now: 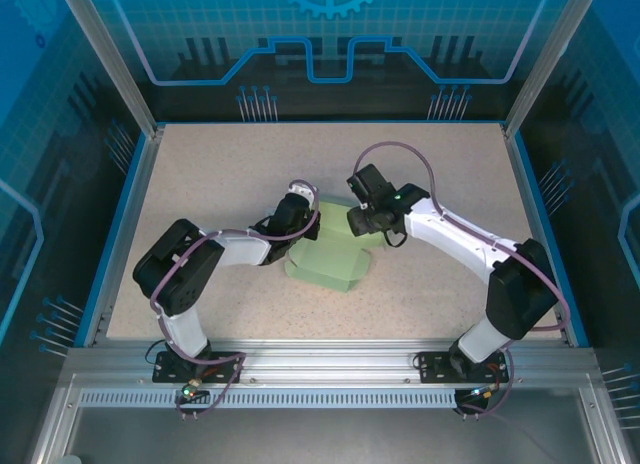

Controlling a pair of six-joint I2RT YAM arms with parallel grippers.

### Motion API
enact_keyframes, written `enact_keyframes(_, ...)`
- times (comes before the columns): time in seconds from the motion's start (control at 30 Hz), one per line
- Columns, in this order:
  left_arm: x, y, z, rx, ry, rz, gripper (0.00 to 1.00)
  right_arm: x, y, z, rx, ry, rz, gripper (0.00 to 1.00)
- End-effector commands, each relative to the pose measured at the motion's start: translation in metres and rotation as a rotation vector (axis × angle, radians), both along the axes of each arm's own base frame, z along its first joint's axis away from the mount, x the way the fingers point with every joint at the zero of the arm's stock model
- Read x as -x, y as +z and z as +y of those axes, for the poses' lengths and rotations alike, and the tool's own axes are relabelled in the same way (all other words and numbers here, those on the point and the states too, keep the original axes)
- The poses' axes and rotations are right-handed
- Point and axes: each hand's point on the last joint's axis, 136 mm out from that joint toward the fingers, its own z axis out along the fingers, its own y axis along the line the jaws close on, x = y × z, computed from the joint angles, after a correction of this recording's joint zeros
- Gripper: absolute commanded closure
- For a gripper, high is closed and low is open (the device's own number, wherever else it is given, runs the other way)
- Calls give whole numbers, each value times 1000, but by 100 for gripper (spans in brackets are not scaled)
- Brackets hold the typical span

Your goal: Fold the paper box

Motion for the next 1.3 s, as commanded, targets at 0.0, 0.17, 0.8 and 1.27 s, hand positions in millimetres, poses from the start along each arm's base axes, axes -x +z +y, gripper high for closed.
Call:
enact_keyframes(0.0, -7, 29, -6, 34, 10, -57, 92, 1, -13, 4, -55, -40, 43, 45)
enact_keyframes(0.17, -5, 28, -7, 35, 8, -57, 92, -2, -15, 19, -170, -67, 48, 46)
enact_keyframes(0.8, -5, 33, -3, 35, 33, -67, 92, 27, -26, -9, -242, -187, -28, 44)
enact_keyframes(1.27, -6, 38, -5, 41, 27, -75, 92, 40, -68, -11, -226, -279, -20, 40)
